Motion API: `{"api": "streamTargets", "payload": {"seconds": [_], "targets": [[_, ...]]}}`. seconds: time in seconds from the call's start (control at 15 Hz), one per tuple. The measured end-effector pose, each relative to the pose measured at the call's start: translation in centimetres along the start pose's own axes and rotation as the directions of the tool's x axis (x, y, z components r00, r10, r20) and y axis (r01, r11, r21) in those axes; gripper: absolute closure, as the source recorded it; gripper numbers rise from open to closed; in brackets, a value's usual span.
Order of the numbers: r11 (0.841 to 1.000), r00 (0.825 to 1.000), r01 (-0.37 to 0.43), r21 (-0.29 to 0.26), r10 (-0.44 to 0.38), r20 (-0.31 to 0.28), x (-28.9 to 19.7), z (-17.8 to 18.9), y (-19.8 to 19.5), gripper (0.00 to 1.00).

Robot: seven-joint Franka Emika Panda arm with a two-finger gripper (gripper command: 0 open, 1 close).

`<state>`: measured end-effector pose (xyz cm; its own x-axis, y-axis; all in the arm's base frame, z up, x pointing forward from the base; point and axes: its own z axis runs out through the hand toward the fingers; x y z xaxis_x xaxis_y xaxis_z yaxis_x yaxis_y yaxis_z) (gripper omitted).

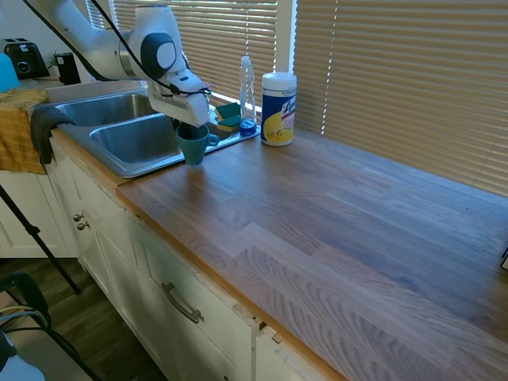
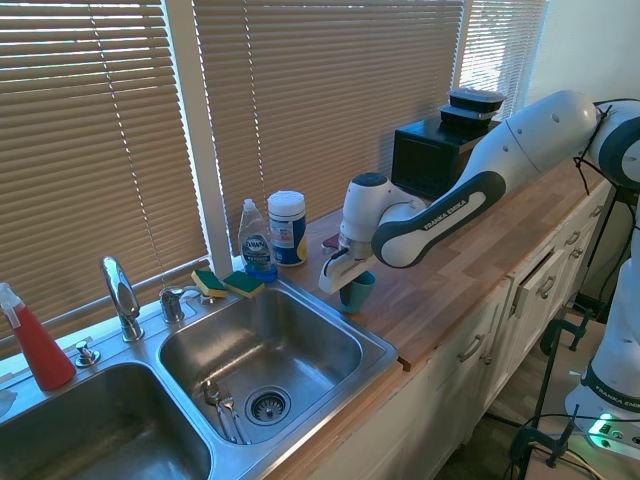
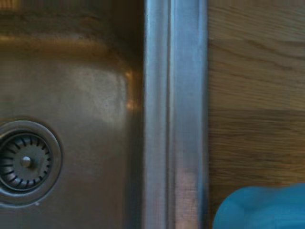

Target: Put the mug in the sink

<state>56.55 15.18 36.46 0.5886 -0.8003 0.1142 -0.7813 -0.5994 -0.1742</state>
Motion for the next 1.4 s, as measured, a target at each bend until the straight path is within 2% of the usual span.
{"api": "streamTargets", "payload": {"seconds": [0.33, 0.6, 0.8, 0.93, 1.27, 1.4], "targets": [[0.997, 0.997, 0.064, 0.030, -0.063, -0.031, -6.4, -4.0, -3.4, 1.00], [0.994, 0.993, 0.105, 0.034, -0.103, -0.049, -12.8, -3.4, -9.0, 1.00], [0.992, 0.992, 0.124, 0.020, -0.123, -0.042, -16.5, -0.2, -13.2, 1.00], [0.994, 0.993, 0.112, -0.004, -0.112, -0.036, -17.0, 3.2, -15.0, 1.00], [0.997, 0.997, 0.044, -0.058, -0.047, -0.060, -13.9, 11.4, -16.8, 1.00], [0.997, 0.999, 0.009, -0.077, -0.013, -0.050, -12.8, 14.3, -16.8, 1.00]]}}
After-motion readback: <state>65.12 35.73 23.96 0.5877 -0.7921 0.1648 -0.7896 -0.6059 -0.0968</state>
